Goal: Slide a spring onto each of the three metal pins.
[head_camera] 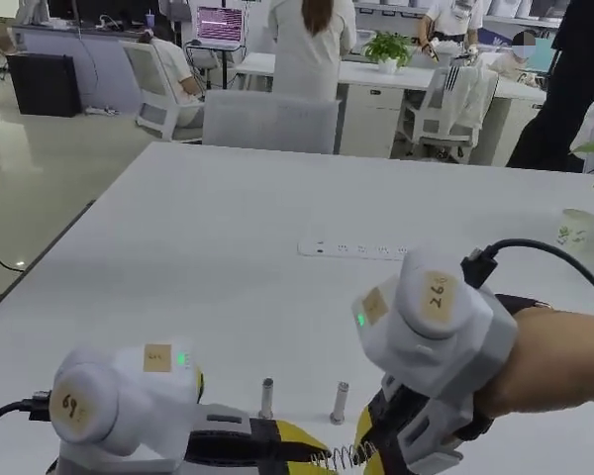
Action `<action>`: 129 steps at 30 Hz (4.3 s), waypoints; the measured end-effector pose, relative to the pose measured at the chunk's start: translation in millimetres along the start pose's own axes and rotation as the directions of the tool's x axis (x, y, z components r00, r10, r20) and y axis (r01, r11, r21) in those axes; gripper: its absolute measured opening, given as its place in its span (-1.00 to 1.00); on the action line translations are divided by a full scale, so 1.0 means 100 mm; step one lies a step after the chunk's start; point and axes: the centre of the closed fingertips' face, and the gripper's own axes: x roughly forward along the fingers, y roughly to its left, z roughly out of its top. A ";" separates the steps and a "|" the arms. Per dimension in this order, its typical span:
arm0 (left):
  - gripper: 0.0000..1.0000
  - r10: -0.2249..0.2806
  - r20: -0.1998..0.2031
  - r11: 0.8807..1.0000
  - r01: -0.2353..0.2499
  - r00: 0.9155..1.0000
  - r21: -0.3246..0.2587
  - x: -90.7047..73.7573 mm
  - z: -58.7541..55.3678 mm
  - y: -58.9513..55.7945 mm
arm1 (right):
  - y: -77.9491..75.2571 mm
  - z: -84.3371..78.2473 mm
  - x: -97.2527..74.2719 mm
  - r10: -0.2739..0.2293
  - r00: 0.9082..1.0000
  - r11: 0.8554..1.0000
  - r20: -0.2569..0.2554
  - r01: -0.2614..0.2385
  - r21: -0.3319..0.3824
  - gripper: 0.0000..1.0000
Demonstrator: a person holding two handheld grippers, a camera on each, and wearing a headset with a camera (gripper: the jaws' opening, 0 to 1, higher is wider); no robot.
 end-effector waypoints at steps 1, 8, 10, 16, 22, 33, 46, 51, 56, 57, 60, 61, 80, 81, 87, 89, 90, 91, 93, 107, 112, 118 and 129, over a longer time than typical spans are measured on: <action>-0.96 0.000 -0.002 1.000 0.000 1.000 0.002 0.00 -0.01 0.00 | 0.00 0.03 -0.03 -0.003 1.000 1.000 0.008 0.003 0.006 -0.83; -0.96 -0.004 -0.009 1.000 0.005 1.000 0.022 0.02 -0.01 -0.02 | 0.04 0.19 -0.19 0.009 0.998 1.000 0.055 -0.009 0.003 -0.83; -0.96 -0.009 -0.009 1.000 0.009 1.000 0.028 0.02 0.00 -0.04 | 0.06 0.24 -0.22 0.015 0.998 1.000 0.066 -0.016 0.005 -0.84; -0.96 -0.006 -0.004 0.999 0.006 1.000 0.034 0.03 0.02 -0.05 | 0.07 0.33 -0.23 0.016 0.996 1.000 0.082 -0.017 0.007 -0.84; -0.95 -0.003 -0.002 1.000 0.003 1.000 0.029 0.04 0.01 -0.04 | 0.06 0.35 -0.23 0.016 0.997 1.000 0.071 -0.016 0.003 -0.84; -0.95 0.005 -0.003 1.000 -0.004 1.000 0.017 0.10 -0.01 -0.02 | 0.04 0.38 -0.21 0.008 0.999 1.000 0.043 -0.007 -0.015 -0.85; -0.87 0.021 -0.007 1.000 -0.021 1.000 0.007 0.14 -0.05 0.01 | 0.01 0.35 -0.18 0.001 1.000 1.000 0.029 0.000 -0.025 -0.85; -0.71 0.047 -0.005 0.999 -0.048 0.999 -0.003 0.10 -0.06 0.05 | -0.06 0.30 -0.19 -0.017 1.000 1.000 0.012 0.017 -0.023 -0.85; -0.56 0.103 0.003 0.994 -0.103 0.995 -0.029 -0.02 -0.12 0.15 | -0.16 0.23 -0.23 -0.043 0.999 0.999 0.001 0.043 -0.009 -0.85; -0.51 0.116 0.003 0.993 -0.116 0.993 -0.034 -0.05 -0.13 0.17 | -0.17 0.21 -0.24 -0.047 0.999 0.999 -0.001 0.047 -0.004 -0.85; -0.42 0.155 0.006 0.987 -0.155 0.988 -0.043 -0.15 -0.17 0.24 | -0.24 0.16 -0.26 -0.065 0.998 0.998 -0.011 0.065 0.008 -0.84; -0.40 0.169 0.007 0.985 -0.169 0.986 -0.047 -0.20 -0.17 0.26 | -0.26 0.14 -0.27 -0.071 0.997 0.997 -0.015 0.071 0.014 -0.84; -0.24 0.309 0.002 0.949 -0.308 0.951 -0.065 -0.57 -0.25 0.41 | -0.91 -0.13 -0.23 -0.220 0.974 0.970 -0.044 0.224 0.095 -0.84; -0.24 0.311 0.000 0.948 -0.310 0.950 -0.065 -0.57 -0.25 0.41 | -0.94 -0.13 -0.22 -0.225 0.973 0.969 -0.039 0.228 0.099 -0.84; -0.24 0.324 0.005 0.944 -0.322 0.946 -0.075 -0.59 -0.25 0.42 | -1.14 -0.14 -0.13 -0.256 0.965 0.961 -0.052 0.260 0.094 -0.84; -0.24 0.328 0.006 0.942 -0.326 0.945 -0.078 -0.60 -0.26 0.42 | -1.17 -0.12 -0.10 -0.251 0.967 0.962 -0.042 0.254 0.099 -0.84; -0.24 0.330 0.006 0.941 -0.329 0.944 -0.079 -0.60 -0.27 0.43 | -1.19 -0.11 -0.09 -0.250 0.967 0.962 -0.041 0.253 0.100 -0.84; -0.24 0.332 0.007 0.940 -0.331 0.943 -0.081 -0.61 -0.27 0.43 | -1.19 -0.11 -0.08 -0.247 0.968 0.963 -0.044 0.250 0.100 -0.84; -0.24 0.338 0.008 0.938 -0.336 0.941 -0.085 -0.62 -0.27 0.44 | -1.22 -0.13 -0.05 -0.246 0.968 0.964 -0.053 0.251 0.093 -0.84; -0.24 0.344 -0.001 0.935 -0.343 0.939 -0.093 -0.64 -0.29 0.50 | -1.28 -0.18 0.08 -0.217 0.973 0.970 -0.075 0.224 0.099 -0.84; -0.24 0.345 -0.001 0.934 -0.344 0.939 -0.095 -0.64 -0.30 0.51 | -1.28 -0.22 0.18 -0.204 0.975 0.972 -0.089 0.212 0.102 -0.84; -0.24 0.345 -0.003 0.934 -0.344 0.938 -0.098 -0.64 -0.31 0.51 | -1.30 -0.28 0.30 -0.196 0.975 0.971 -0.103 0.208 0.116 -0.84; -0.24 0.344 -0.008 0.934 -0.343 0.939 -0.102 -0.64 -0.32 0.52 | -1.31 -0.38 0.50 -0.183 0.975 0.971 -0.123 0.199 0.134 -0.84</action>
